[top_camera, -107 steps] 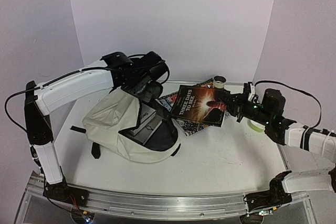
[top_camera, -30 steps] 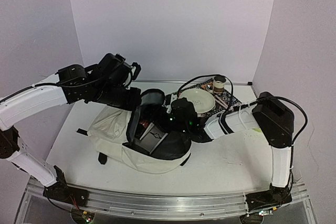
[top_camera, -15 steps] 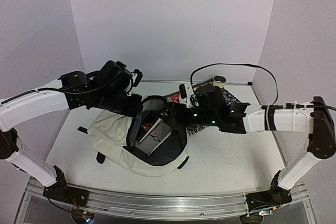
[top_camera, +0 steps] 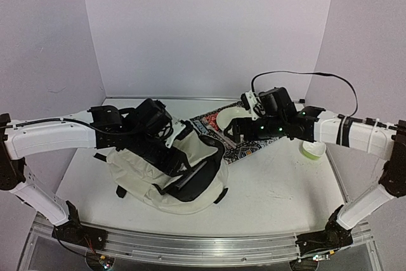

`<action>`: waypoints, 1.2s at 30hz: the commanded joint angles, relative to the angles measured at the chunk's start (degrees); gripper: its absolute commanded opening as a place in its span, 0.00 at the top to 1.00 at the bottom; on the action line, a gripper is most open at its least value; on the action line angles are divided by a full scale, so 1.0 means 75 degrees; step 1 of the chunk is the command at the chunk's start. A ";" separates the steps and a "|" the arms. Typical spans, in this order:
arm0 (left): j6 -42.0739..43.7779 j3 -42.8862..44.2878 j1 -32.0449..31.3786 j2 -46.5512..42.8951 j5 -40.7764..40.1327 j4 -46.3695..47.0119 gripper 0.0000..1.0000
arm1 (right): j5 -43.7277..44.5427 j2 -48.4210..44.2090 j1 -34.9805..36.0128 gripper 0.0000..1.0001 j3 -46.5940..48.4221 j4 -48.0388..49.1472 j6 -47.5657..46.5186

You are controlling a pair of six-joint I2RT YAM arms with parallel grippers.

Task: Pack the student bag
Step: Place the largest pocket of the bag in the student bag, then grab the largest pocket of the student bag.

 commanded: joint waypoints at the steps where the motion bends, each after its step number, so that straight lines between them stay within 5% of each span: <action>1: 0.0651 0.0645 -0.0046 -0.0006 0.0543 0.0238 0.39 | -0.0406 0.0671 -0.0185 0.06 0.0674 -0.0305 -0.0635; 6: 0.0855 0.1268 0.0134 0.0100 -0.0592 0.0143 0.35 | -0.0629 0.1604 -0.0189 0.09 0.1423 -0.0316 -0.0953; 15: 0.0523 0.2042 0.1275 0.1456 -0.2741 -0.0007 0.34 | -0.1202 0.3056 -0.0188 0.28 0.2757 -0.0367 -0.1745; 24: 0.0681 0.2226 0.1522 0.2321 -0.3126 -0.0036 0.34 | -0.1829 0.4504 -0.0191 0.50 0.4228 -0.0447 -0.2397; 36: 0.0702 0.2130 0.1568 0.2423 -0.2914 -0.0047 0.36 | -0.2024 0.6024 -0.0186 0.59 0.5869 -0.0571 -0.2616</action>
